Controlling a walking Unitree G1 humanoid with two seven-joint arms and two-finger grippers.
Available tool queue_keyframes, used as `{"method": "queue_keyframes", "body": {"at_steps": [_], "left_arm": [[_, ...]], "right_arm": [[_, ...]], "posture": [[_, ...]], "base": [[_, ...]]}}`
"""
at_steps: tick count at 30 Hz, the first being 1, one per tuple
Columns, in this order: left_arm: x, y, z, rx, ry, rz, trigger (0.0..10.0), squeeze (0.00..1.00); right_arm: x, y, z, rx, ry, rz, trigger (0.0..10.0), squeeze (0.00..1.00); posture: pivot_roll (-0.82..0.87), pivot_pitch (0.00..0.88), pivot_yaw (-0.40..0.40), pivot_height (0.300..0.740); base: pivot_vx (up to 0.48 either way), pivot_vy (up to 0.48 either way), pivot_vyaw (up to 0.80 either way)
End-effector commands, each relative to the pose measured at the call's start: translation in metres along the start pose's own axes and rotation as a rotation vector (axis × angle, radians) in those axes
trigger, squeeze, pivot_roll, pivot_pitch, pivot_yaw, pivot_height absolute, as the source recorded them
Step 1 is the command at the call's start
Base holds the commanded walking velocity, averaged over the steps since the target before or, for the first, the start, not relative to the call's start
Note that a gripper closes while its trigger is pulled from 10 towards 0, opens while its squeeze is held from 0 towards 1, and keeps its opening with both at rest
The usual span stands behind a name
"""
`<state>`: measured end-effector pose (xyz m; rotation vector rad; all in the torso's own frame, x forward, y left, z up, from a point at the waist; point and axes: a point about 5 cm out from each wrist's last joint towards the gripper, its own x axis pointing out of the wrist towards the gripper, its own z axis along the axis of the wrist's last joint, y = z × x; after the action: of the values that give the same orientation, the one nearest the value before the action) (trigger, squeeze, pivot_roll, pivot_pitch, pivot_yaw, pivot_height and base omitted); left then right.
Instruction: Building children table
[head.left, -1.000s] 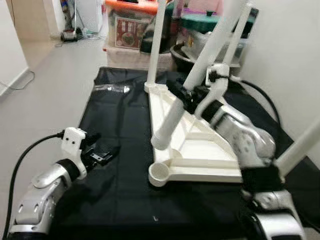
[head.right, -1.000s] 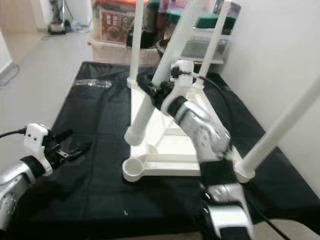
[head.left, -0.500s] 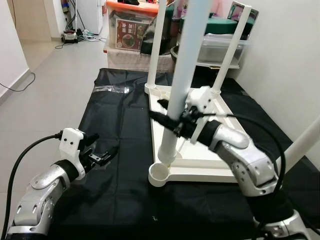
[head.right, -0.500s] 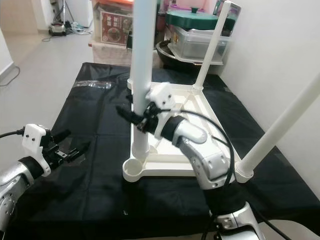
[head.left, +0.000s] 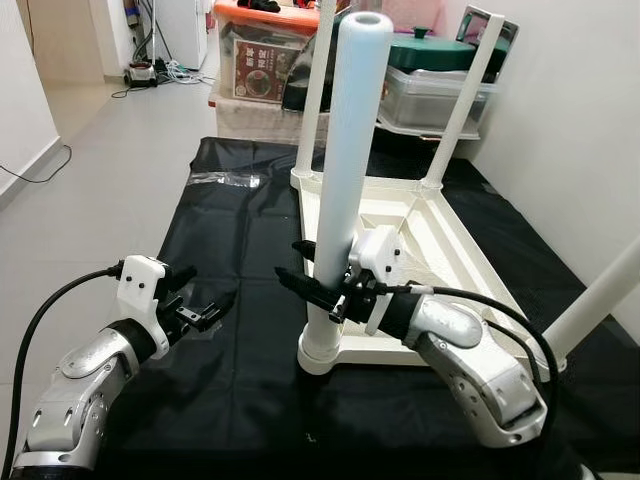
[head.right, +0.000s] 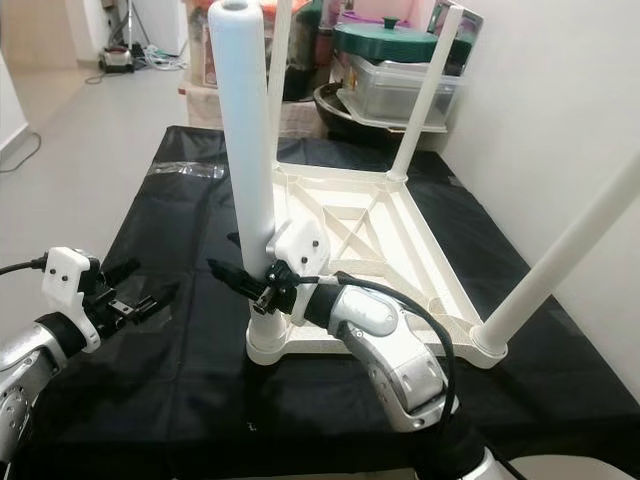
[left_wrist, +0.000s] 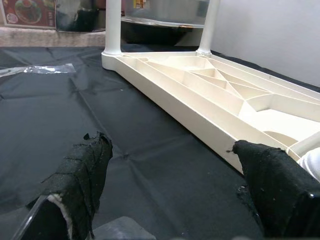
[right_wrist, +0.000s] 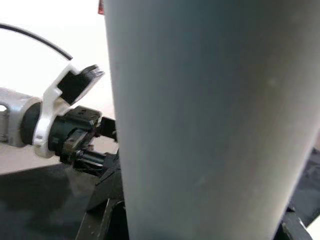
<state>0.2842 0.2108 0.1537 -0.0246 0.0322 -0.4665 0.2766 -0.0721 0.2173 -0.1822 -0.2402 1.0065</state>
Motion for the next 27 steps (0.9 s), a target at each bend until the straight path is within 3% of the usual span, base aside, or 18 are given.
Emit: {"method": "queue_keyframes", "body": {"at_steps": [1, 7, 10, 15, 21, 22, 27], "left_arm": [[0.002, -0.002, -0.001, 0.004, -0.003, -0.01, 10.0, 0.0], [0.002, -0.003, -0.002, 0.002, -0.002, -0.011, 10.0, 0.0], [0.002, -0.003, -0.002, 0.002, -0.001, -0.012, 10.0, 0.0], [0.002, -0.003, -0.002, 0.0, -0.002, -0.011, 10.0, 0.0], [0.002, -0.003, -0.002, 0.0, -0.001, -0.01, 10.0, 0.0], [0.001, -0.003, -0.002, 0.0, 0.0, -0.011, 10.0, 0.0], [0.001, -0.003, -0.002, 0.0, -0.001, -0.01, 10.0, 0.0]], "right_arm": [[0.0, 0.0, -0.009, -0.011, 0.027, -0.023, 0.0, 0.0], [-0.001, -0.003, -0.014, -0.041, 0.042, -0.052, 0.0, 0.0], [-0.002, -0.004, -0.015, -0.01, 0.046, -0.053, 0.0, 0.0], [-0.004, -0.005, -0.023, 0.113, 0.067, -0.058, 0.0, 0.0], [-0.004, -0.002, -0.027, 0.16, 0.069, -0.043, 0.0, 0.0], [-0.004, 0.0, -0.03, 0.221, 0.07, -0.042, 0.0, 0.0], [-0.003, 0.001, -0.038, 0.291, 0.082, -0.064, 0.0, 0.0]], "posture": [[0.13, 0.0, -0.15, 0.74], [0.13, 0.0, -0.15, 0.74], [0.13, 0.0, -0.151, 0.74], [0.13, 0.0, -0.154, 0.74], [0.14, 0.0, -0.154, 0.74], [0.14, 0.0, -0.154, 0.74], [0.14, 0.0, -0.157, 0.74]], "base": [[0.0, 0.0, 0.0], [0.0, 0.0, 0.0], [0.0, 0.0, 0.0], [0.0, 0.0, 0.0], [0.0, 0.0, 0.0], [0.0, 0.0, 0.0], [0.0, 0.0, 0.0]]}}
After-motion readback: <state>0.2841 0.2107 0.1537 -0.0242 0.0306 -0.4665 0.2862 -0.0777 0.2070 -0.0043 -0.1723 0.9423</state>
